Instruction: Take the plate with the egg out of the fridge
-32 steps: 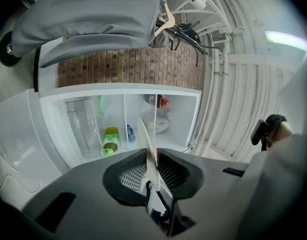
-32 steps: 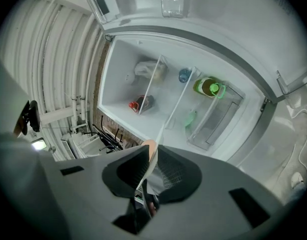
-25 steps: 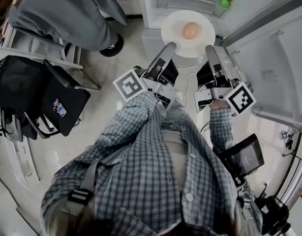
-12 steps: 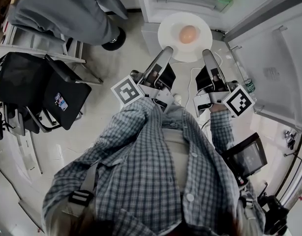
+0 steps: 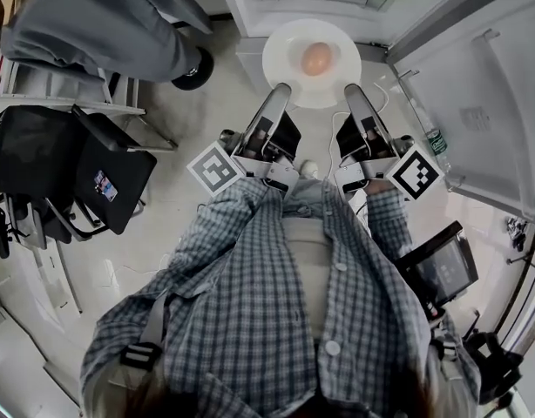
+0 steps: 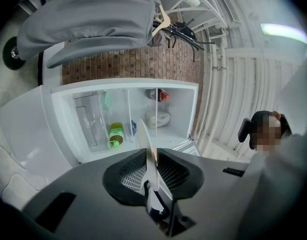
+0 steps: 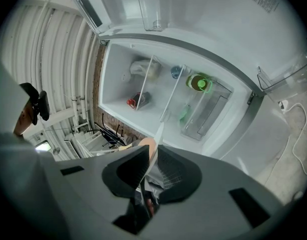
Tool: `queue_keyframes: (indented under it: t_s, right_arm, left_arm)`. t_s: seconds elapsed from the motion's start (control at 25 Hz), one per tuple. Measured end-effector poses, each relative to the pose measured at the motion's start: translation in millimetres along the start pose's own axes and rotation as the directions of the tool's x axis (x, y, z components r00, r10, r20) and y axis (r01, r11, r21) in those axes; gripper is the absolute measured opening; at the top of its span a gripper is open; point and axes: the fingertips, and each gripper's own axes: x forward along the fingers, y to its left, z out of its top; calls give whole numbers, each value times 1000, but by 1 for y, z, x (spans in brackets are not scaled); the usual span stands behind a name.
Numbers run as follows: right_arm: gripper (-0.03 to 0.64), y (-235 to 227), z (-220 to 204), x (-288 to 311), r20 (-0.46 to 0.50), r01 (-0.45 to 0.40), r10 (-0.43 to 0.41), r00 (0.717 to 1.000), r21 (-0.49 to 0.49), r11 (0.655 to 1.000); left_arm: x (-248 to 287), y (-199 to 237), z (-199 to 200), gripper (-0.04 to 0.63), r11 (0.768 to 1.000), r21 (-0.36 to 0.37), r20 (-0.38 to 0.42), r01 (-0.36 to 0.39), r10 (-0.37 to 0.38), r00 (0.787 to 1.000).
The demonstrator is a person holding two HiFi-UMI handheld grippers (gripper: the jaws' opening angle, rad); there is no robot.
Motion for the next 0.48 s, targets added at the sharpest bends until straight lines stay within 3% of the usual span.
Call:
queue_keyframes:
  t_s: [0.48]
  right_arm:
    - [58,-4,1,0,5,24,-24,1000,8,1000]
  left_arm:
    - [1,5,-1,72,1000,-24,13,-3,3,1000]
